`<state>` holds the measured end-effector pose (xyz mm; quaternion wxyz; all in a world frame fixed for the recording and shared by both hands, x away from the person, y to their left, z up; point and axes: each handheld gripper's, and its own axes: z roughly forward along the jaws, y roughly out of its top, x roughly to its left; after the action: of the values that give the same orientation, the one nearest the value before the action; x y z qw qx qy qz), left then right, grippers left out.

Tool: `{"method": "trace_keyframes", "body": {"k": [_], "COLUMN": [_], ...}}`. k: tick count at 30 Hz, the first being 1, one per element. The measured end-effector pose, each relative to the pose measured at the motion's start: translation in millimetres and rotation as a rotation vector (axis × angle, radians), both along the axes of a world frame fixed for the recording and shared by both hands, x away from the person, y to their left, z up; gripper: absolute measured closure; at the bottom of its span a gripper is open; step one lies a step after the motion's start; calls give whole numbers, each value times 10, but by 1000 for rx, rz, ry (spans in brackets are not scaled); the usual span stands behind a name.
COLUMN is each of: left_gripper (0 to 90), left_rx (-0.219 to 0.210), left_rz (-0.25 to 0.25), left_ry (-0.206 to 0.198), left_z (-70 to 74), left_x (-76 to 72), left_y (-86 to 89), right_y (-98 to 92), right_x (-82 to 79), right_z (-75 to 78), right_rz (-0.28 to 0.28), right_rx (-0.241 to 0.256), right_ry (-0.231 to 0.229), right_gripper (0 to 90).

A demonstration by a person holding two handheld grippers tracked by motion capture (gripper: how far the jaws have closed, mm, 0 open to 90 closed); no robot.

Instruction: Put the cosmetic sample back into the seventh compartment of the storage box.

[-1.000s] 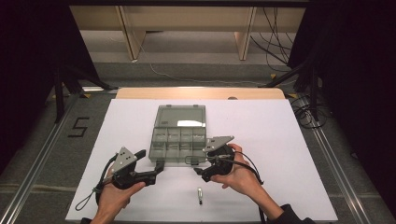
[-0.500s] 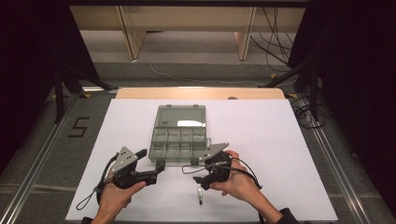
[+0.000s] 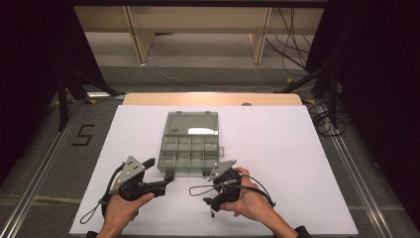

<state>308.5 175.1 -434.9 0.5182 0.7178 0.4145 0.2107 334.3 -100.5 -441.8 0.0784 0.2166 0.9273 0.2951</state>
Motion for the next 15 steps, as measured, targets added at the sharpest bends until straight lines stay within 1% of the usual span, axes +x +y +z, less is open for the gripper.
{"method": "trace_keyframes", "body": {"k": [4, 5, 6, 7, 8, 9, 11, 15], "left_gripper": [171, 171, 172, 171, 172, 172, 172, 172], "left_rx": [-8, -7, -1, -4, 2, 1, -1, 1], "left_rz": [5, 6, 3, 0, 7, 5, -1, 6], "left_ry": [-7, -6, -9, -14, -9, -10, -14, -10], "left_z": [10, 9, 9, 7, 12, 12, 7, 11], "left_x": [-15, -20, -24, -22, -30, -30, -25, -28], "left_y": [6, 7, 10, 10, 10, 10, 9, 13], "right_y": [18, 19, 20, 23, 20, 23, 26, 33], "right_x": [-40, -45, -49, -60, -55, -69, -79, -92], "right_z": [-15, -18, -26, -38, -43, -50, -75, -117], "right_rz": [-3, 3, 7, 2, 12, 4, 6, 17], "right_rx": [-14, -23, -22, -24, -28, -37, -50, -77], "right_ry": [13, 15, 20, 25, 25, 36, 43, 46], "right_gripper": [232, 236, 239, 246, 248, 248, 252, 262]}}
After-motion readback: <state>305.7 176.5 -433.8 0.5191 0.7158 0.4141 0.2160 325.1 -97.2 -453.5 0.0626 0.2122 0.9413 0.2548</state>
